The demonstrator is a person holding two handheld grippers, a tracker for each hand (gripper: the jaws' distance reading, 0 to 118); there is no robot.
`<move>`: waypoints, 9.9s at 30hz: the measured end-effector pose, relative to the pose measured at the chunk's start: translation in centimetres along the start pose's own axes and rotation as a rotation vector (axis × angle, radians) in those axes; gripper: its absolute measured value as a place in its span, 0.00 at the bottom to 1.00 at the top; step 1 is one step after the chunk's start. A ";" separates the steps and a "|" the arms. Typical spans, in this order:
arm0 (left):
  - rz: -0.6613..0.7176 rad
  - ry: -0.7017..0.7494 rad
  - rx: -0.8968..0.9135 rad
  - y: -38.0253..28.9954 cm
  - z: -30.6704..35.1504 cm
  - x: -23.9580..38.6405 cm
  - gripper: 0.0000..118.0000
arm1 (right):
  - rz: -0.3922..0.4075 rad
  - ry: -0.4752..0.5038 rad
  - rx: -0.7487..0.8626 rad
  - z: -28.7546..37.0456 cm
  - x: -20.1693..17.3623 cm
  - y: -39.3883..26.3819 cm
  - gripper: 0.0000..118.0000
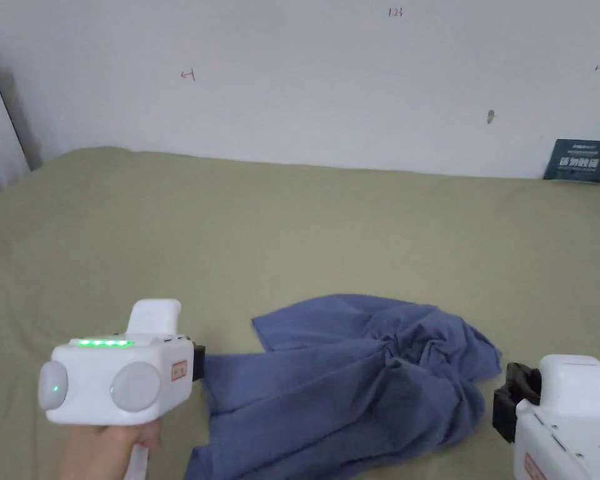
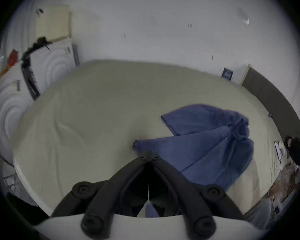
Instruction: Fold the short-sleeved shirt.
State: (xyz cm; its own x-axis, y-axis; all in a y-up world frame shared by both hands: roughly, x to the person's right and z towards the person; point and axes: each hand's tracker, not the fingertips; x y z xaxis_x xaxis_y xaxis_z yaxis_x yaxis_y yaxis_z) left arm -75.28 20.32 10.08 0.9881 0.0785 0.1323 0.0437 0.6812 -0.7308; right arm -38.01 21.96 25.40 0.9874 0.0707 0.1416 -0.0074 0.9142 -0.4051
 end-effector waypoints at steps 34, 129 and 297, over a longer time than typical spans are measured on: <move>-0.063 -0.030 -0.231 0.8 -12.1 0.3 0.03 | -0.078 -0.010 -0.524 -25.1 9.3 -0.9 0.84; -0.055 0.078 -0.064 -8.5 4.1 -4.3 0.03 | -0.078 -0.061 -0.404 -2.0 14.1 -7.7 0.12; -0.151 0.179 0.115 1.8 -1.3 0.1 0.03 | -0.051 -0.052 -0.190 -4.9 12.3 0.6 0.07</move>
State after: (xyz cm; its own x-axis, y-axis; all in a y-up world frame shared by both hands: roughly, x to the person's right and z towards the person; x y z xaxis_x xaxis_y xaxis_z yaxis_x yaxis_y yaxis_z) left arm -74.87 20.62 7.90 0.9825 -0.1532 0.1063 0.1857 0.7545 -0.6295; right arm -25.08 21.47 22.50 0.9762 0.0512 0.2106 0.0772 0.8256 -0.5589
